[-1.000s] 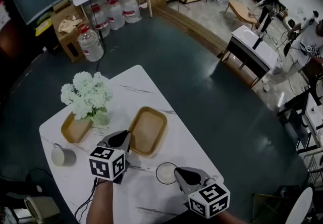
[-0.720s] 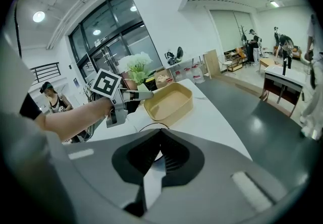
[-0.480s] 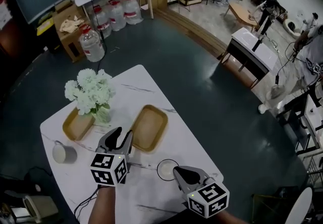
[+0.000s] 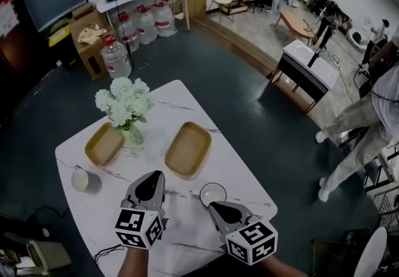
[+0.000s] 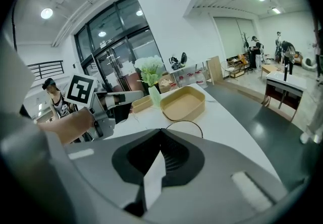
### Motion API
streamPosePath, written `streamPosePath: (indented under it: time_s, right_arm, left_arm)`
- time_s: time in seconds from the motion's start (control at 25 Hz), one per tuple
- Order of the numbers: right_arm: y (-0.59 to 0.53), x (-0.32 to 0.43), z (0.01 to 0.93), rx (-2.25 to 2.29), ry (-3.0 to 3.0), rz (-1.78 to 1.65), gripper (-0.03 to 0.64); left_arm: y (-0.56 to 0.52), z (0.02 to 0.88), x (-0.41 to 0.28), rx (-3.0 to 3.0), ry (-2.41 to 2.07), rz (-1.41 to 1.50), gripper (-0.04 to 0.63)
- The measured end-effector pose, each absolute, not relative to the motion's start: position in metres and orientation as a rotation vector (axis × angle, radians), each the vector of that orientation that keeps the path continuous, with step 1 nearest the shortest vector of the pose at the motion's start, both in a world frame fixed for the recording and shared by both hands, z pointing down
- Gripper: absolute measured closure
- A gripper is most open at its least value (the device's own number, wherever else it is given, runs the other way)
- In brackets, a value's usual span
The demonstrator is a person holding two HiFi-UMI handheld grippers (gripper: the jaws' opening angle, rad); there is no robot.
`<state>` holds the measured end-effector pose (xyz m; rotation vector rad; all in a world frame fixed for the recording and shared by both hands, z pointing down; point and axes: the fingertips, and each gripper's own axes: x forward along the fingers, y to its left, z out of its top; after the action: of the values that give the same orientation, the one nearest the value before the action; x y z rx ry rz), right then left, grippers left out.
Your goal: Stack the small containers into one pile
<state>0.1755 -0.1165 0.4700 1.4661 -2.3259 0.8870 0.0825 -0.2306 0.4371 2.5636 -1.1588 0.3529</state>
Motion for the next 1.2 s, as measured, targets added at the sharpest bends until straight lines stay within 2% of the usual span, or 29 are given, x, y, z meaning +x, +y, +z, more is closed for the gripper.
streamPosePath:
  time_s: [0.08, 0.44, 1.2]
  right_arm:
    - [-0.112, 0.169, 0.466, 1.476, -2.329, 0.877, 0.617]
    - [-0.084, 0.126, 0.446, 1.487, -2.348, 0.809, 0.617]
    - [-0.026, -0.011, 0.428, 1.409, -2.418, 0.734, 0.617]
  left_arm:
    - [-0.218, 0.432, 0.077, 2.561, -1.158, 0.336, 0.6]
    - [-0.161, 0.41, 0.024, 2.591, -1.226, 0.372, 0.6]
    - [-0.056, 0.409, -0.11, 2.499, -1.31, 0.41, 0.6]
